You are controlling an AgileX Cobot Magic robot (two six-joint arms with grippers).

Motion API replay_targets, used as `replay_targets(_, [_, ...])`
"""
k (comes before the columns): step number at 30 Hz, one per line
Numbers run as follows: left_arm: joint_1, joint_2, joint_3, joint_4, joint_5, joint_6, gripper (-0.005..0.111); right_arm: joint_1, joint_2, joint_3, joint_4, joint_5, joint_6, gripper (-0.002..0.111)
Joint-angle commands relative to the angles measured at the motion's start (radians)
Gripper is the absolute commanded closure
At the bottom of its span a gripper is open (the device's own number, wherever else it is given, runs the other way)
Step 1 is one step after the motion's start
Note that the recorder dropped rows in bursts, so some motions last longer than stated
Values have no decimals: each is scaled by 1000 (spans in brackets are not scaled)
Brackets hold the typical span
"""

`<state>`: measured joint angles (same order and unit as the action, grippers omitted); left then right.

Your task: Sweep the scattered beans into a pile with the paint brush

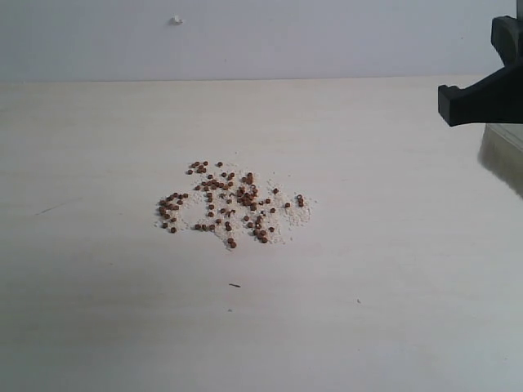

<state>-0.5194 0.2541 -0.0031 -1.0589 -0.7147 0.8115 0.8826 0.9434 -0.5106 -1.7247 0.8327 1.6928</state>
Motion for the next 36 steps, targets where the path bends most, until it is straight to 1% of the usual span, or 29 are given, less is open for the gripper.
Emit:
replay_targets(1, [2,-7,3,-168,26,161,107,2,3,-8,-20,-27,2,108])
replay_targets(5, [2,-7,3,-213,56,153,107,2,3,-8,-20,-68,-13,108])
replay_targets(27, [2,-7,3,-212,57,153,107,2,3,-8,-20,-99,-32,108])
replay_targets(30, [-1,-31,3,-212,57,153,107,2,3,-8,-20,-99,-32,108])
replay_targets(32, [17,-50,3,-212,59,153,107,2,3,-8,-20,-99,-32,108])
replay_targets(36, [100,-109,3,-212,57,153,107,2,3,-8,-20,-99,-32,108])
